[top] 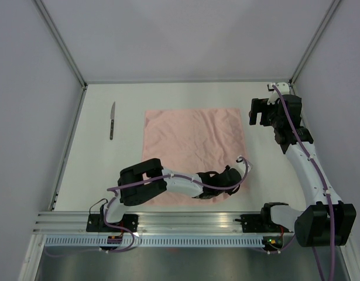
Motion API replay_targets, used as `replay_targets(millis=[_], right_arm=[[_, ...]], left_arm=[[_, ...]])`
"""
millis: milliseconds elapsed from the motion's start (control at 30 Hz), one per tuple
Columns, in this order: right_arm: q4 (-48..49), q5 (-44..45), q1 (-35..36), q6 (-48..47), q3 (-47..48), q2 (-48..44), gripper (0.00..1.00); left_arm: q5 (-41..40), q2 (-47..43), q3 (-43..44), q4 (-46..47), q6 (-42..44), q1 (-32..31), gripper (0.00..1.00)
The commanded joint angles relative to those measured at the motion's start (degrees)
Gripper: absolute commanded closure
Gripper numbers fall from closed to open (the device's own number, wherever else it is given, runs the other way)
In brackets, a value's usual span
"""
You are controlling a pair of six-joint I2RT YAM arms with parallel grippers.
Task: Fold the napkin, place the utensils inside, and roll it up
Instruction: Fold the napkin
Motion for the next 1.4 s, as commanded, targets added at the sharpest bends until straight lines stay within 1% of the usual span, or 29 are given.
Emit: replay_targets(millis=[0, 300, 400, 467, 500, 867, 1067, 1367], right_arm=[[0.54, 0.32, 0.13, -0.26, 0.36, 0.1, 0.02], [0.54, 0.14, 0.13, -0.52, 0.45, 0.01, 0.02], [0.63, -0.03, 0.13, -0.44, 0.36, 0.01, 0.02], [0.54, -0.12, 0.13, -0.44, 0.36, 0.1, 0.02], [0.54, -0.12, 0.04, -0.44, 0.36, 0.01, 0.02], [0.63, 0.06, 0.13, -0.61, 0.36, 0.1, 0.02], [0.63, 0.06, 0.13, -0.7, 0.45, 0.1, 0.02], [0.71, 0.14, 0.13, -0.7, 0.54, 0.1, 0.02]], left_arm=[[1.07, -1.22, -2.07, -3.8, 5.22, 0.86, 0.8], [5.64, -4.56, -4.0, -0.47, 7.07, 0.6, 0.72], [6.96, -6.05, -4.0, 1.12, 7.86, 0.07, 0.64], [7.49, -6.67, -3.57, 1.65, 8.64, -0.37, 0.62], [7.58, -6.76, -3.13, 1.74, 8.82, -0.72, 0.59], [10.04, -6.23, -0.49, 2.7, 10.41, -3.97, 0.44], [11.09, -5.35, 0.21, 4.02, 10.32, -4.85, 0.4], [14.96, -2.46, 2.5, 4.02, 10.85, -5.47, 0.39]])
